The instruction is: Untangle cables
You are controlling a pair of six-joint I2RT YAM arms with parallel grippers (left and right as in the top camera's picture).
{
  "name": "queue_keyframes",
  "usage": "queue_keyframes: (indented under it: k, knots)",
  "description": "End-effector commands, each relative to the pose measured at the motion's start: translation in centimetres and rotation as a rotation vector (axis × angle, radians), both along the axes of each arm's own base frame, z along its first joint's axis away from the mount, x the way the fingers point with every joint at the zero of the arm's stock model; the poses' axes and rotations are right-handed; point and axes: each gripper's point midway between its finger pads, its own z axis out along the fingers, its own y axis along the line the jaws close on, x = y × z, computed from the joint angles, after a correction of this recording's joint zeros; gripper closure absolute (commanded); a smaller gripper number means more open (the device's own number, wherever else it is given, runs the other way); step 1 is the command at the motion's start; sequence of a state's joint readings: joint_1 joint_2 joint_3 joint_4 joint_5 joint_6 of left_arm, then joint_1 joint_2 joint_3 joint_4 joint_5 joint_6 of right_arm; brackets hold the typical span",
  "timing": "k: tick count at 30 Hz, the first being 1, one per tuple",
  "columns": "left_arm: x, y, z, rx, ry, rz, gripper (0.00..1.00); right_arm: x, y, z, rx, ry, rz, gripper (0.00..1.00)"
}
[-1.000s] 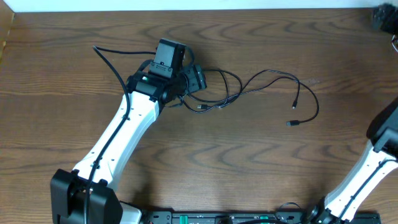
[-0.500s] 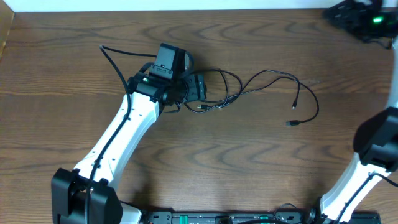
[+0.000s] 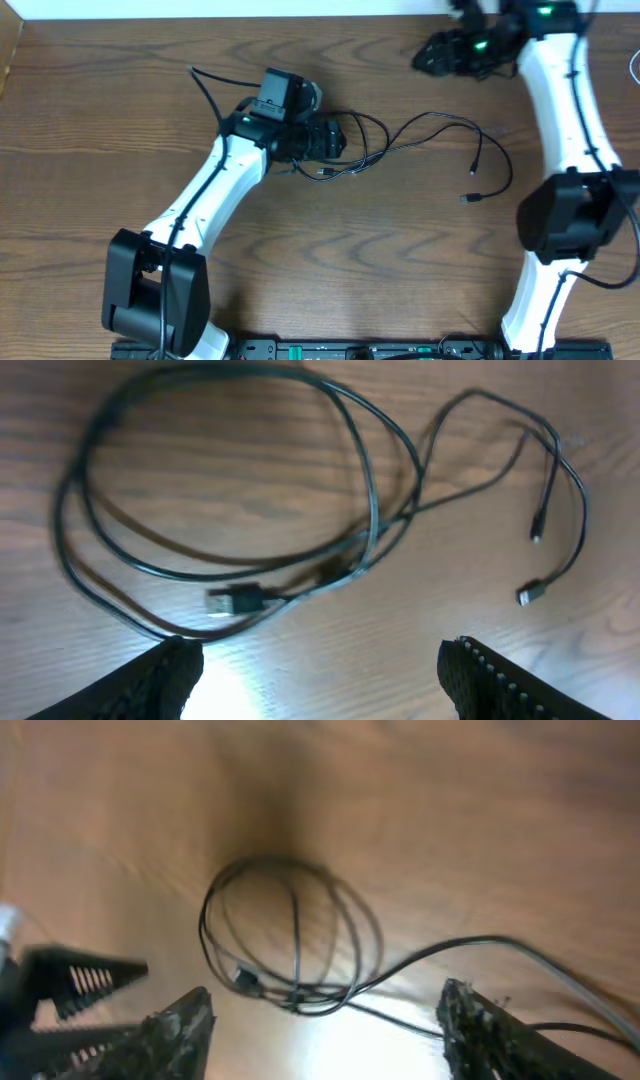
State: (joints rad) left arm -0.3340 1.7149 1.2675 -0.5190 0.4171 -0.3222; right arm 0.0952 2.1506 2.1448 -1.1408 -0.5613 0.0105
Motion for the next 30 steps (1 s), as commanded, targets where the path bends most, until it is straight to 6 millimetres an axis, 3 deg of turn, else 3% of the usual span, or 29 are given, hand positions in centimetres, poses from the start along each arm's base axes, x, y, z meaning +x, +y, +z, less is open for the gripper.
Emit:
queue_keyframes:
  k: [1, 5, 7, 12, 17, 20, 25, 30]
  knots:
    - [1.2, 2.5, 0.9, -0.011, -0.022, 0.055, 0.19, -1.0, 3.4, -3.6, -0.050, 0.062, 0.078, 0.35]
    - [1.8, 4.9, 1.1, -0.021, -0.008, 0.115, 0.19, -2.4, 7.1, -6.6, -0.060, 0.137, 0.141, 0.45]
    - [1.8, 6.6, 0.8, -0.012, 0.017, 0.153, 0.19, -3.7, 9.1, -9.4, -0.093, 0.208, 0.174, 0.50]
    - [1.5, 8.8, 0.3, -0.002, 0.061, 0.204, 0.19, -5.3, 10.3, -14.1, -0.197, 0.309, 0.174, 0.52]
    - [1.5, 9.1, 0.2, -0.001, 0.064, 0.209, 0.19, -6.3, 11.5, -16.4, -0.213, 0.364, 0.177, 0.56]
    - [1.4, 9.1, 0.2, -0.001, 0.065, 0.209, 0.19, -6.5, 11.6, -18.0, -0.250, 0.395, 0.136, 0.65]
    - [1.4, 9.1, 0.2, -0.001, 0.065, 0.209, 0.19, -6.3, 11.9, -18.5, -0.259, 0.390, 0.124, 0.96]
    - [1.5, 9.1, 0.2, 0.000, 0.064, 0.210, 0.18, -6.0, 12.9, -16.2, -0.195, 0.352, 0.145, 0.99]
